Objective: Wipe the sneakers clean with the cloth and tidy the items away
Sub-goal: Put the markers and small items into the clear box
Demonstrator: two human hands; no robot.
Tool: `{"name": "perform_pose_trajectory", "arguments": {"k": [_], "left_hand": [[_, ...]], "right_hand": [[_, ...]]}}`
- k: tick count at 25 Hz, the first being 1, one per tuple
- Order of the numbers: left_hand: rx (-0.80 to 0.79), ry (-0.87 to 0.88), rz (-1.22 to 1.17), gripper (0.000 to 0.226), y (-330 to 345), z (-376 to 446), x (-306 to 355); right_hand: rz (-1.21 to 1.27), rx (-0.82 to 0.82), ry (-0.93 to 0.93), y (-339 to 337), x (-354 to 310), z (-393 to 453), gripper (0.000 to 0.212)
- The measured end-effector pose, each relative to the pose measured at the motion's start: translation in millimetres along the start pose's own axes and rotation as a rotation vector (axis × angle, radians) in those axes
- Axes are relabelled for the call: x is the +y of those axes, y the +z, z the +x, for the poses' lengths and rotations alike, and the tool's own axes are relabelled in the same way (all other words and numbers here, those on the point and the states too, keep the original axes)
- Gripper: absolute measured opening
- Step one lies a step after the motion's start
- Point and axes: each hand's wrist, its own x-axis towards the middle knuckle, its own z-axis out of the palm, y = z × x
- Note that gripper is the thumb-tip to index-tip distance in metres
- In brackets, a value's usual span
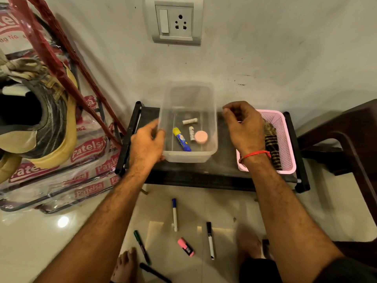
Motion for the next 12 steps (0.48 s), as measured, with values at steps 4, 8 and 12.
{"name": "perform_pose_trajectory", "arguments": {"k": [4, 8, 12], "left_hand": [[0.062, -0.035, 0.046, 0.035, -46, 20, -25], [0.060, -0.064, 0.070, 0.034, -48, 17, -35], [0.045, -0.087, 0.025, 0.039, -49, 20, -41]], "right_hand": [[-0.294, -0.136, 0.048, 21, 39, -14, 0.013], [-0.500, -0.401, 0.229, 47, 74, -26, 0.035], [-0.689, -0.486, 0.225, 74, 83, -24, 0.044]]}}
